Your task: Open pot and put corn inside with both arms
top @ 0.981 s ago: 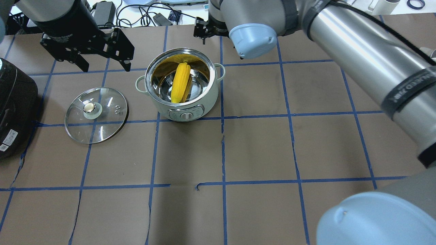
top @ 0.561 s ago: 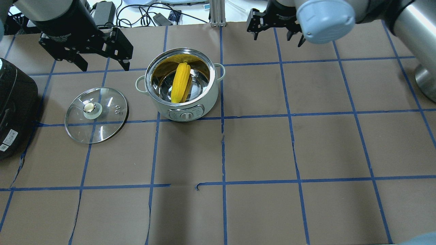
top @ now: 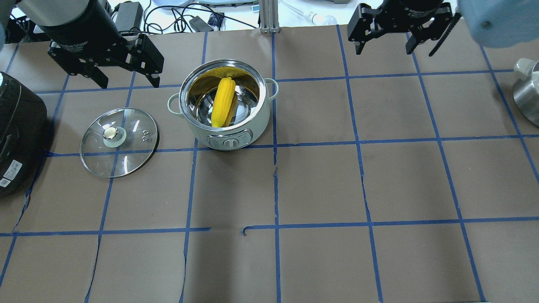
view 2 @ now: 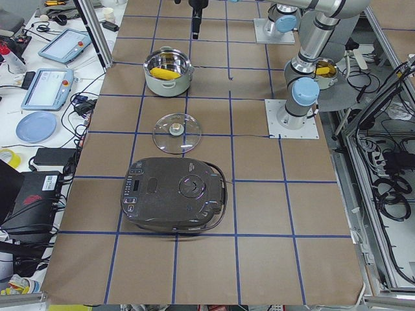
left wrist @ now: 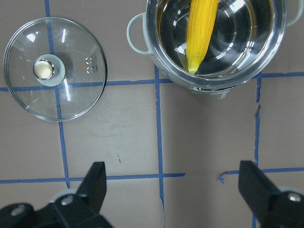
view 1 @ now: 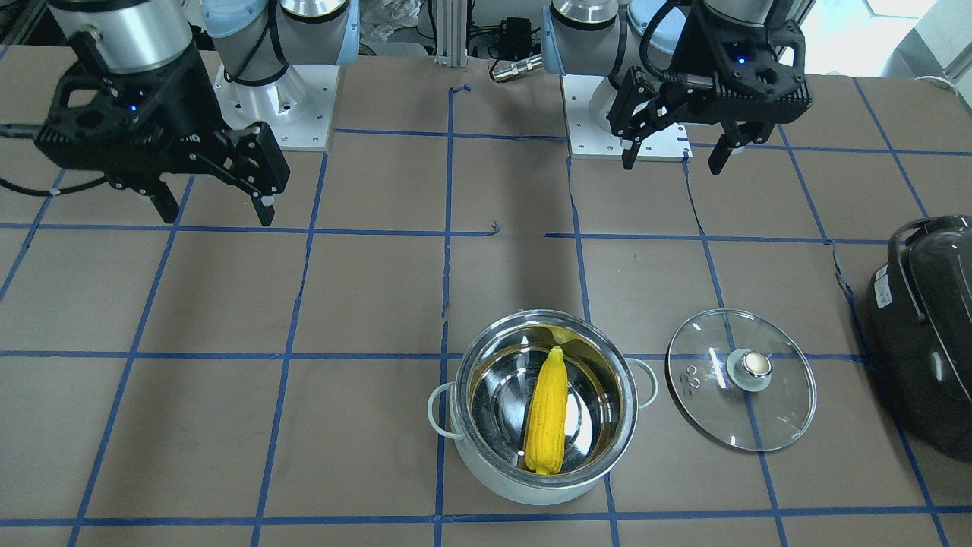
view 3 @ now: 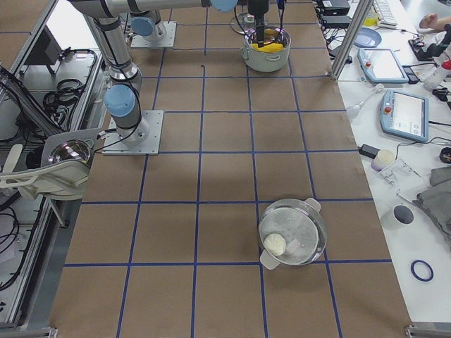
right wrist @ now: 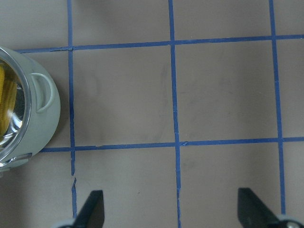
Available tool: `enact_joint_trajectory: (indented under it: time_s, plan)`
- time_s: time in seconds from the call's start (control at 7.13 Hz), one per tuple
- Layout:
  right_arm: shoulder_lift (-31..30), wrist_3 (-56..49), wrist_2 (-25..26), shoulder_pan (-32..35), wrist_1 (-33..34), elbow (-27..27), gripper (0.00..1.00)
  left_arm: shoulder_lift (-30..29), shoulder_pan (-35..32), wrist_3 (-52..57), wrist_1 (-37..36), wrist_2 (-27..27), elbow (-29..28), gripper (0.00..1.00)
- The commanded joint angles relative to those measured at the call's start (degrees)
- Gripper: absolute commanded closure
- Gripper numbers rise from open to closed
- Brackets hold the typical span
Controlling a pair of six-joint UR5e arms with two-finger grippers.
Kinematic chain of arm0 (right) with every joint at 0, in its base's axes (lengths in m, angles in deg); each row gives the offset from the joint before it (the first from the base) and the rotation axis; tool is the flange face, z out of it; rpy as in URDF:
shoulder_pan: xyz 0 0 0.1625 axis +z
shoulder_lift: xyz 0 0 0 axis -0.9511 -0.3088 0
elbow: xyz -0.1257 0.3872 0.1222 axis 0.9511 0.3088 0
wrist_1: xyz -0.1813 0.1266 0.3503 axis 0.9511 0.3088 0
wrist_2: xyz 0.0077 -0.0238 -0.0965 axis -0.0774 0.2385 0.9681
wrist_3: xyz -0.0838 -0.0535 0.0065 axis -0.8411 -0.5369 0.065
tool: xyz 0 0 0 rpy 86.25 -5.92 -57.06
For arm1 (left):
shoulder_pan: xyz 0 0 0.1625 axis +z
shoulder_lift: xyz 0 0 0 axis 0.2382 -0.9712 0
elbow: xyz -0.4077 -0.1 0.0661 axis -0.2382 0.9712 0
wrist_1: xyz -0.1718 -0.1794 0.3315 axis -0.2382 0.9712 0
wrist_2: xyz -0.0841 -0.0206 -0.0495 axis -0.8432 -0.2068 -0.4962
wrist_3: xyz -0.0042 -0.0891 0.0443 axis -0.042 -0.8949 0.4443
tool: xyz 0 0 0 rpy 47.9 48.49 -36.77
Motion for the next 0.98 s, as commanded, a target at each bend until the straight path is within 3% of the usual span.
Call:
enact_joint_trajectory:
  time_s: [0.0,0.14,0.56,0.84]
  plan:
    - [-1.7,-2.8,-0.6,0.1,-4.3,0.3,0.0,-0.1,0.2,0.0,0.0,-0.1,0.3,0.0]
    - [-1.8,-7.5,-0.6,0.0,-4.5,0.3,0.0,0.1,0.2,0.0,0.0,-0.3,-0.1,0.0]
    - [-1.8,-5.9,-2.8,0.1,-5.1,0.9,0.0,0.0,0.3,0.1,-1.7,-0.1,0.0,0.0]
    - [-1.7,-3.2,0.0,-0.1,-7.2,0.5,0.0,-1.0,-0.1,0.1,-4.6,-0.2,0.3,0.0]
